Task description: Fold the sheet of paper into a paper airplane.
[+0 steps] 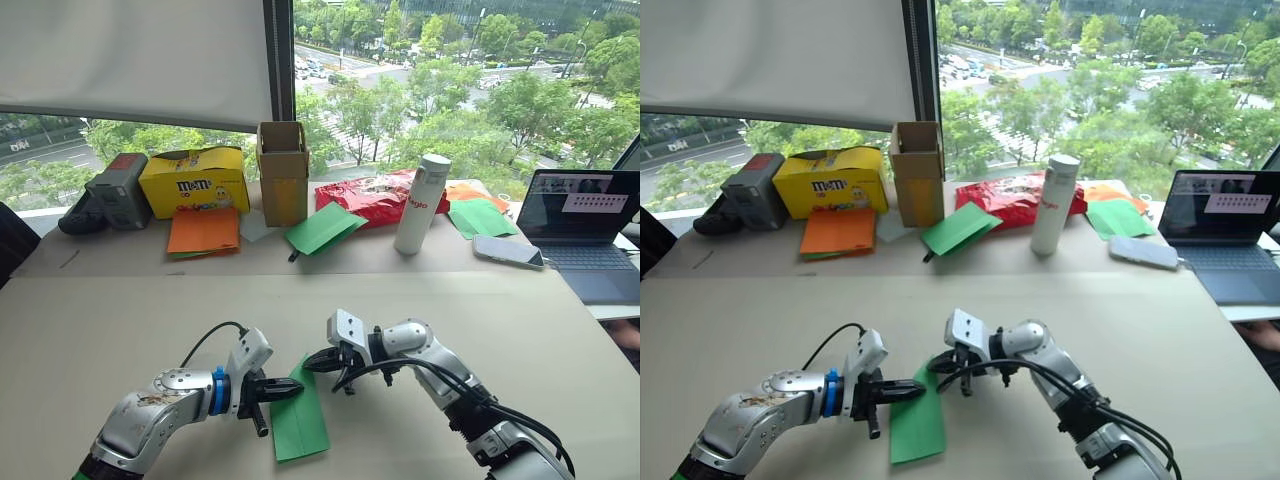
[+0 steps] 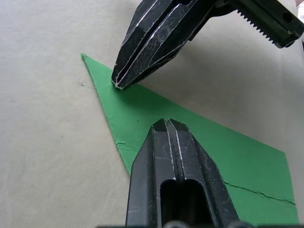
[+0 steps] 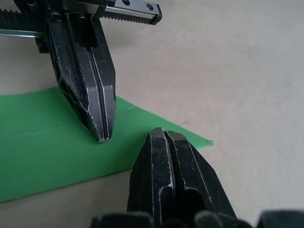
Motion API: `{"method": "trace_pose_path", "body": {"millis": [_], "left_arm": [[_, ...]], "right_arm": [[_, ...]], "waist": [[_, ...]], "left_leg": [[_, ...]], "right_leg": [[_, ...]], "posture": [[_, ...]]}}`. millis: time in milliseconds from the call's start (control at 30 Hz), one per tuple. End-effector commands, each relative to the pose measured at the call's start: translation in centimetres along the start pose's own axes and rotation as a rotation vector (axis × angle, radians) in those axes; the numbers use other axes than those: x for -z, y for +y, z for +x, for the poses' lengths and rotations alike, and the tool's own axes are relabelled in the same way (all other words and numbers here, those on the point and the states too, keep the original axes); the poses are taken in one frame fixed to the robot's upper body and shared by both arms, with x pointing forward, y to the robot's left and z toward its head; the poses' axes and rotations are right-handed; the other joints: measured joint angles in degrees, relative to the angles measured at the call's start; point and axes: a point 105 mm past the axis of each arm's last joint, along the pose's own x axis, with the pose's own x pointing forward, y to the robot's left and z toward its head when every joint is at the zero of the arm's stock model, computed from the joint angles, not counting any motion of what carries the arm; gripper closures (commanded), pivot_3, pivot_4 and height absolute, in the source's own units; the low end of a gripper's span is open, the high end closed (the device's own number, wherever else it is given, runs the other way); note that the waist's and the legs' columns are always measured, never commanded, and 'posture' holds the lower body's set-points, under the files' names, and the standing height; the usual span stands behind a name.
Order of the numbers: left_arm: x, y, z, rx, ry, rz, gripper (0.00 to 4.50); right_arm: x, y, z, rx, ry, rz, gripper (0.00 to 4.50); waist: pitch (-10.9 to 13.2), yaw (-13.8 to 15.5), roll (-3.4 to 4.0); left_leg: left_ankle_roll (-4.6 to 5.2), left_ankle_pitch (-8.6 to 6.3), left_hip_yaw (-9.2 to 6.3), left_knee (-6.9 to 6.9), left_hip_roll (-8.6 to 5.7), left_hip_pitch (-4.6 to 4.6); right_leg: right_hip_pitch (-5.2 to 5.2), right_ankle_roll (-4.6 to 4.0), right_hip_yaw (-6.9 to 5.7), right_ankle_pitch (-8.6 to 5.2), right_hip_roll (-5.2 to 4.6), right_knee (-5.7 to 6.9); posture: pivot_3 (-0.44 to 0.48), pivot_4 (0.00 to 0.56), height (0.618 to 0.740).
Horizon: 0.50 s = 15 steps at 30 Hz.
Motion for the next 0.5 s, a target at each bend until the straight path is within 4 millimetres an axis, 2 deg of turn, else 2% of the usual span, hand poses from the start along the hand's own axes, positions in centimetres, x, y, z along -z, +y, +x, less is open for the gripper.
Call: {"method": "trace_pose_path", "body": {"millis": [33,267,500], "left_arm": [[0.1,0.3,-0.3,-0.009,0.008,0.005,4.5],[0.5,0.0,-0.4,0.018,0.032,0.007,4.5],[0.6,0.2,-0.6,0.029,0.054,0.014,4.5]], "right_arm": [[1.0,1.3,-0.1,-0.051,0.038,0.012,4.48],[2.4,4.3,-0.6,-0.127,0.056,0.035,4.48],[2.9,6.3,-0.8,-0.148,0.054,0.067,4.48]], "waist": [[0.0,0.0,0.0],[-0.01,0.08,0.01],[-0.01,0.11,0.01]], "left_leg": [[0.0,0.0,0.0,0.0,0.0,0.0],[0.07,-0.05,-0.03,0.0,-0.01,0.05],[0.11,-0.09,-0.06,0.0,0.0,0.06]], "right_leg": [[0.0,0.0,0.0,0.0,0.0,0.0],[-0.02,0.0,-0.02,-0.01,-0.03,-0.07],[-0.01,-0.03,-0.04,-0.04,-0.06,-0.09]], "posture": [[0.0,0.15,0.74],[0.0,0.15,0.74],[0.0,0.15,0.74]]}}
